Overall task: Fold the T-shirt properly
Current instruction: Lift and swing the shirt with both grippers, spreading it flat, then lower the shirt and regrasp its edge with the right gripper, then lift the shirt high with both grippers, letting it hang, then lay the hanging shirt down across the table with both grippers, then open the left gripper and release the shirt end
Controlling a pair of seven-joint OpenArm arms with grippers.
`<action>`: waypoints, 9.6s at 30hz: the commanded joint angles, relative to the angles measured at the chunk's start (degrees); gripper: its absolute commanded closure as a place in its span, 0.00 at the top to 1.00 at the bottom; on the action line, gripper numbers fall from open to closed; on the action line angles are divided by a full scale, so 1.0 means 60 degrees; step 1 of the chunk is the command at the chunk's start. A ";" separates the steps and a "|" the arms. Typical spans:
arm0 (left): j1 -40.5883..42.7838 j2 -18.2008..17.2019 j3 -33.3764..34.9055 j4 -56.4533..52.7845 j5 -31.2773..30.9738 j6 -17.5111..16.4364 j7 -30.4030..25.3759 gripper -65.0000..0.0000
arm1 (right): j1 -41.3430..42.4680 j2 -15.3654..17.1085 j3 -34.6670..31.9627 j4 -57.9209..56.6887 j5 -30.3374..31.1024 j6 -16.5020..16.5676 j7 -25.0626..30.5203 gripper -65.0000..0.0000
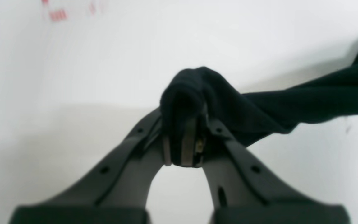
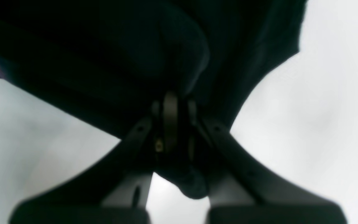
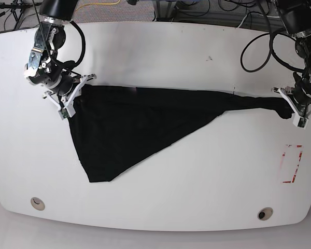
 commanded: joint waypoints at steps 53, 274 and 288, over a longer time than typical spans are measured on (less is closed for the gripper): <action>0.0649 -0.0238 -0.0807 0.0638 -0.0107 0.0067 -0.0191 0.03 | 0.2615 -0.0764 0.0384 -0.1784 -0.1154 -0.0046 0.1495 0.92; 0.1352 0.0348 -0.2169 0.1487 -0.0474 -0.0556 0.1069 0.79 | -0.1634 -0.0295 -0.0100 0.1381 -0.0774 0.0658 0.1671 0.00; 0.0722 -0.0150 -0.2741 0.1443 -0.6085 -0.0556 0.4278 0.79 | -0.1590 -0.0295 -0.0100 0.1381 -0.0774 0.0658 0.1671 0.00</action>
